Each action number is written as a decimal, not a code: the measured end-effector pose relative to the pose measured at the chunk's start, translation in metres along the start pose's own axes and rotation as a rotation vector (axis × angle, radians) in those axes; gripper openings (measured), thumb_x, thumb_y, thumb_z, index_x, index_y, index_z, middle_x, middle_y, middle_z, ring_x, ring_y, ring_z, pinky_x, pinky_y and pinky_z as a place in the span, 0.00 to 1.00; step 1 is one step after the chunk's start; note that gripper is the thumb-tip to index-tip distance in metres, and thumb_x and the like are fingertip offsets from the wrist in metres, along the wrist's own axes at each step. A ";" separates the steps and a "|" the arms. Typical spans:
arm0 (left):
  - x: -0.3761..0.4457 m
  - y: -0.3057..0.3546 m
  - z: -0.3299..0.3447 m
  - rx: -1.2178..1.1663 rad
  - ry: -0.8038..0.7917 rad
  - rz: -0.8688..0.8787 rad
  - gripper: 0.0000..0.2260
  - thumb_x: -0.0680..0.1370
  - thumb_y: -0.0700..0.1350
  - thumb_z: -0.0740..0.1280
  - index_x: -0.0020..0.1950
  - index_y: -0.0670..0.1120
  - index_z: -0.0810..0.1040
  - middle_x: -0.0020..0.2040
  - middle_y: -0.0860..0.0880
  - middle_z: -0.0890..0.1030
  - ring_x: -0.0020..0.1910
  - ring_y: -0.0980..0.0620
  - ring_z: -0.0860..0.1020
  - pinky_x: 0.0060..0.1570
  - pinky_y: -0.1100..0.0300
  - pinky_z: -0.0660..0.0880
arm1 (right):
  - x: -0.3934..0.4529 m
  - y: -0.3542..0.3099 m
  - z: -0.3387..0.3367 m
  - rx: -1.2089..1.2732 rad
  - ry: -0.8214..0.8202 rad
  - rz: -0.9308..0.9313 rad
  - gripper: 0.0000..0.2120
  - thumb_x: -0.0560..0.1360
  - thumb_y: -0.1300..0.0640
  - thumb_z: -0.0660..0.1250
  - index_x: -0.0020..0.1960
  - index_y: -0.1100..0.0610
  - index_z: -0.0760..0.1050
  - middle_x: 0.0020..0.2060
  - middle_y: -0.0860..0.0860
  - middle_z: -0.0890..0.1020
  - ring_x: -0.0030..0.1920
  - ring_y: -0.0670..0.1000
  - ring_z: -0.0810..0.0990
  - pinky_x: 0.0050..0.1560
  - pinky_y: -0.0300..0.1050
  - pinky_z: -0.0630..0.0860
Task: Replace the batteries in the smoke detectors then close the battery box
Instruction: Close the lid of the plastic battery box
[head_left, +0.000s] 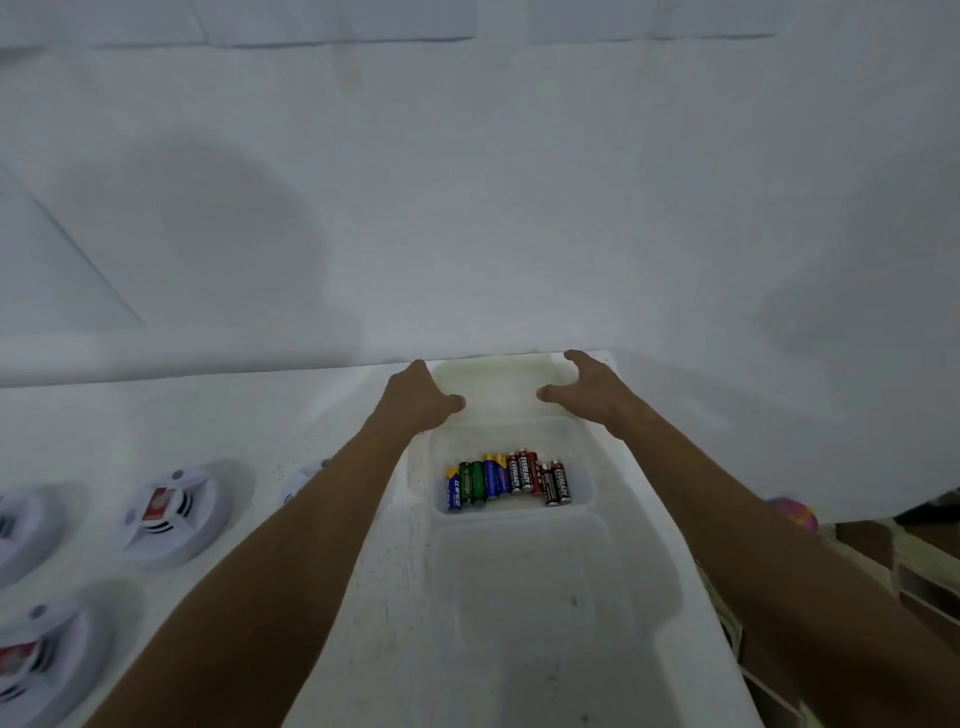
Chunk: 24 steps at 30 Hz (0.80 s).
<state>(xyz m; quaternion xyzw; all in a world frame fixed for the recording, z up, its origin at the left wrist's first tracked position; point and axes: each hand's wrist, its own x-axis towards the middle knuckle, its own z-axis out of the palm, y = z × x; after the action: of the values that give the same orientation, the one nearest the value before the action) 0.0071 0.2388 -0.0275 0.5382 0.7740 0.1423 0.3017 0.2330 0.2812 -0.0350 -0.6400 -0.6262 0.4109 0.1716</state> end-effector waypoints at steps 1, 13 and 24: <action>0.000 0.001 0.000 -0.062 0.006 -0.009 0.36 0.75 0.52 0.71 0.75 0.40 0.58 0.69 0.42 0.69 0.55 0.45 0.76 0.47 0.55 0.76 | 0.002 0.001 0.001 0.015 -0.002 0.003 0.40 0.73 0.49 0.74 0.78 0.50 0.58 0.75 0.56 0.64 0.74 0.57 0.65 0.71 0.56 0.69; -0.051 0.021 -0.028 -0.483 0.487 0.199 0.22 0.77 0.44 0.68 0.70 0.48 0.70 0.54 0.50 0.77 0.47 0.54 0.77 0.42 0.65 0.73 | -0.061 -0.028 -0.024 0.435 0.234 -0.215 0.35 0.74 0.58 0.74 0.77 0.50 0.62 0.69 0.52 0.72 0.57 0.49 0.76 0.50 0.39 0.73; -0.216 -0.046 0.042 -0.521 0.363 0.120 0.24 0.74 0.47 0.72 0.69 0.51 0.71 0.48 0.56 0.76 0.37 0.65 0.76 0.35 0.75 0.71 | -0.225 0.055 0.029 0.330 0.153 -0.177 0.37 0.72 0.48 0.75 0.74 0.35 0.59 0.59 0.33 0.72 0.65 0.47 0.71 0.63 0.53 0.76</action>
<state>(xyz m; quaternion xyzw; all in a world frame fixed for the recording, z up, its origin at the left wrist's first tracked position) 0.0508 0.0184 -0.0176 0.4535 0.7196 0.4469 0.2772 0.2751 0.0517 -0.0228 -0.5751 -0.5891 0.4415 0.3567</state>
